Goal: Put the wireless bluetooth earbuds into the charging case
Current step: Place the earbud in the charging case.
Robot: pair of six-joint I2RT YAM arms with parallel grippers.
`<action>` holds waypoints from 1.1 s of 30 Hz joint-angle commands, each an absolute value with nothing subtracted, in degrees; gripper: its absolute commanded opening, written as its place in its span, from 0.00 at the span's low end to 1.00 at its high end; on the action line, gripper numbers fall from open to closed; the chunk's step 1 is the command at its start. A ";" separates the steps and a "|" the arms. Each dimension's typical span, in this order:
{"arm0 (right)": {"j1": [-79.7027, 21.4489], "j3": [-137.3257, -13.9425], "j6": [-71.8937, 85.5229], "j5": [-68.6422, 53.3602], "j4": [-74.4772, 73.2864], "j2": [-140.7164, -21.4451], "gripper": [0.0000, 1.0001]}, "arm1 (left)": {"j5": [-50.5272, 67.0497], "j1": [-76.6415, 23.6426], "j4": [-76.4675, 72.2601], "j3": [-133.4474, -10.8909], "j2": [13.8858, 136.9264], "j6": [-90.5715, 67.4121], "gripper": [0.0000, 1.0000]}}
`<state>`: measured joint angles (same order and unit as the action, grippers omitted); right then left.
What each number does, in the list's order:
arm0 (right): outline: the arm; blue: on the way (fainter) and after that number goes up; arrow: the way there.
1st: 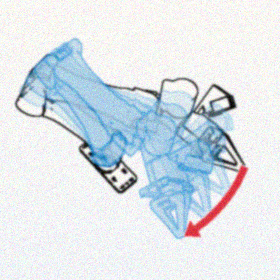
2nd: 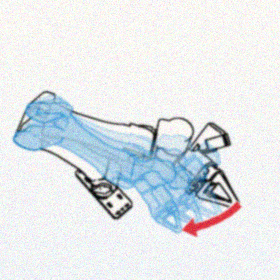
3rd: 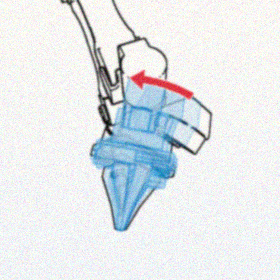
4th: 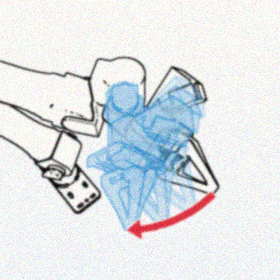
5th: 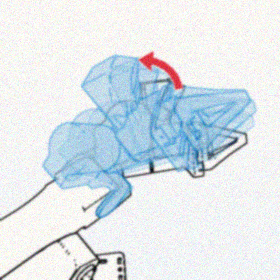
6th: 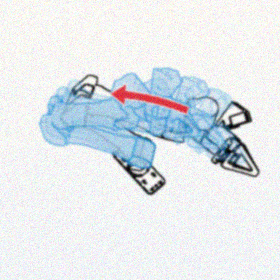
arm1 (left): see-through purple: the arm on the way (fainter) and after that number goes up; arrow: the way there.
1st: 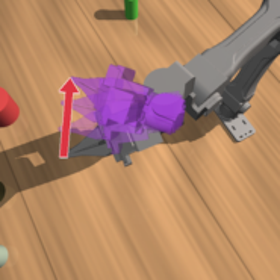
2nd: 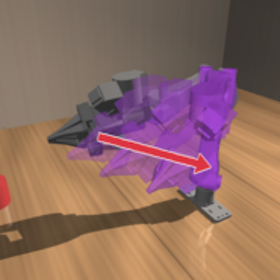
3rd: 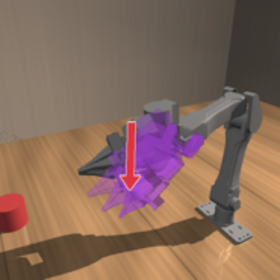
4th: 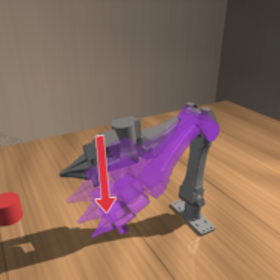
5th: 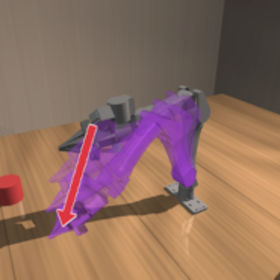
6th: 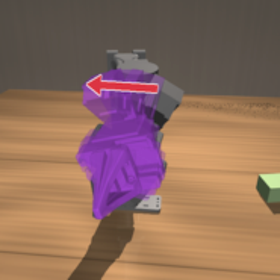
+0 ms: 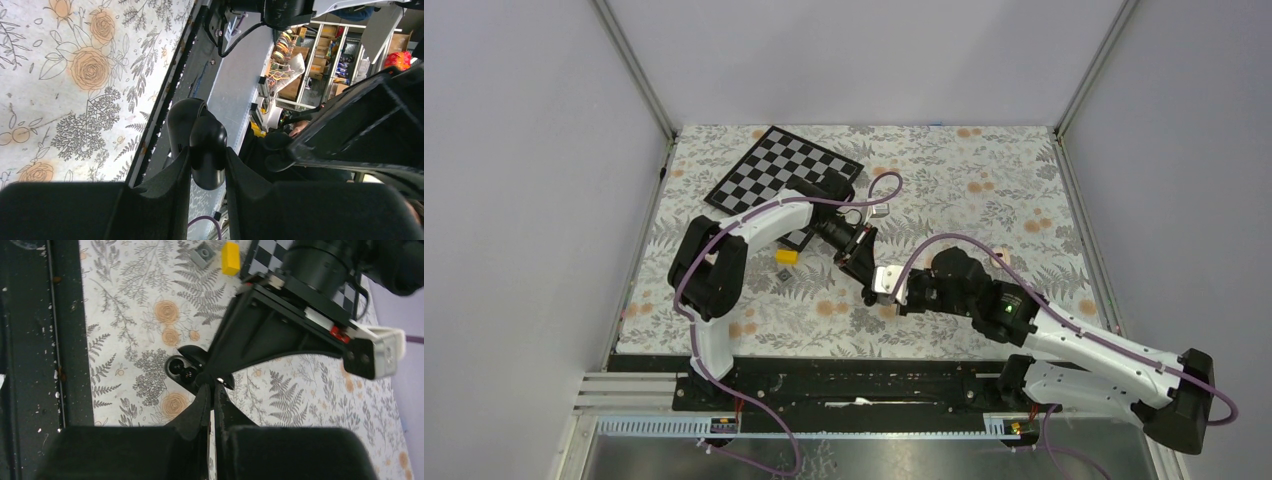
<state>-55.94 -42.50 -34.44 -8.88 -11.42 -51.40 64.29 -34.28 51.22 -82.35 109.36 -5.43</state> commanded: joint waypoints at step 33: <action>-67.84 -40.06 -51.79 1.41 -6.95 -57.64 0.00 | 68.11 -34.10 52.82 -83.18 107.88 -4.21 0.00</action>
